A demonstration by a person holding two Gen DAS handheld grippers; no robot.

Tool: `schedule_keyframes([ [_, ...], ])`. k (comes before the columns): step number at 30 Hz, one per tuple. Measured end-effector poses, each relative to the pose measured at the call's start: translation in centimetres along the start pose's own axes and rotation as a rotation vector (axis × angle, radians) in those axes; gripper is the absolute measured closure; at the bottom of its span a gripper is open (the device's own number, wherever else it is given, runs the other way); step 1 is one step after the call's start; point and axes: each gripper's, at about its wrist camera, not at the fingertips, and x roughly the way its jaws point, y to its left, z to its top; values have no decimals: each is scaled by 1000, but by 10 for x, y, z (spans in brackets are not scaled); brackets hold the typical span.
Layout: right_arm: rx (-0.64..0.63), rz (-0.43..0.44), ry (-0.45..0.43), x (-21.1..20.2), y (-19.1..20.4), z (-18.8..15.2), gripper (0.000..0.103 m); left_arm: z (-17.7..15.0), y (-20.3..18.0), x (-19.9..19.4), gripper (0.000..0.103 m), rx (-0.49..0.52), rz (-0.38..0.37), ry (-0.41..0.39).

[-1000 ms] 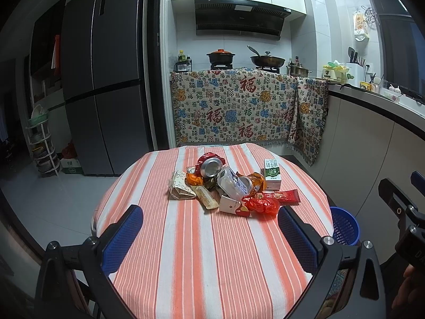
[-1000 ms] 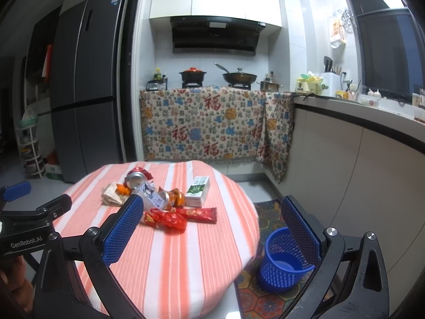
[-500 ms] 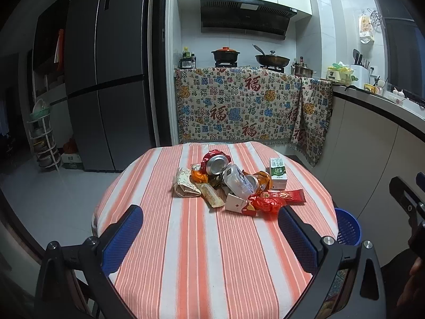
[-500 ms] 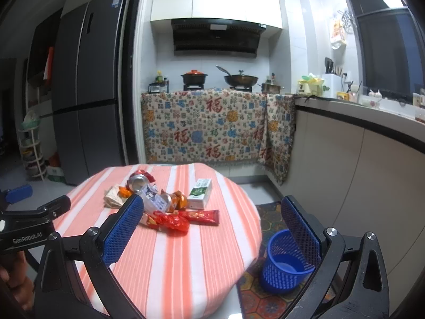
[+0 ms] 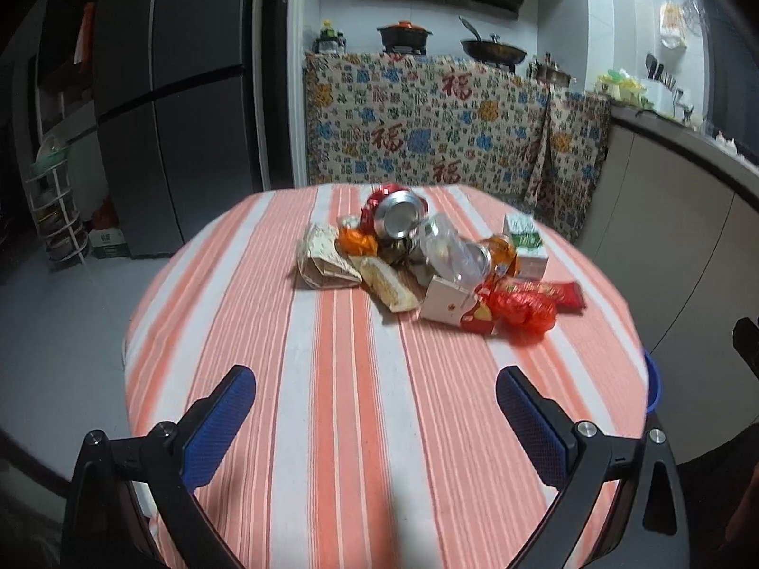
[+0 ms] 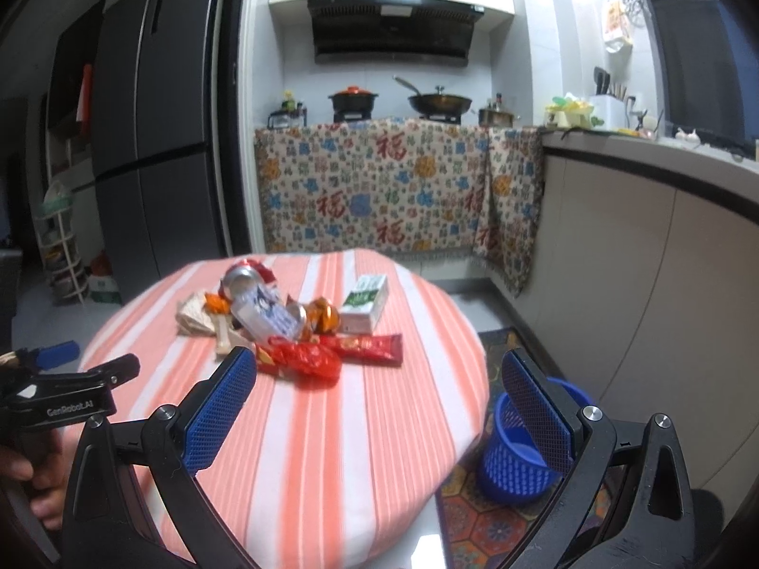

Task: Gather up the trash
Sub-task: 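Grasp the cream snack wrapper with the left tool while the right tool grasps the red plastic bag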

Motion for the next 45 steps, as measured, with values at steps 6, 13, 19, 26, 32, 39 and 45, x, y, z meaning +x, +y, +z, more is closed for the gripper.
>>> schedule_keyframes([
  [6,-36,60,153,57,12,-28,0,-4,1,61,0,54,-15,132],
  [13,-62,129,316,114,21,-58,0,-4,17,115,0,24,-9,261],
  [19,-98,148,385,137,29,-73,0,-5,19,128,0,17,30,289],
  [26,-97,160,398,143,28,-83,0,34,52,127,1,-195,-32,226],
  [32,-97,158,383,145,29,-84,0,76,47,167,24,-231,-94,261],
  [39,-95,157,373,146,29,-84,0,78,35,200,68,-200,-118,331],
  [45,-96,157,373,145,30,-84,0,65,42,169,80,-117,-181,338],
])
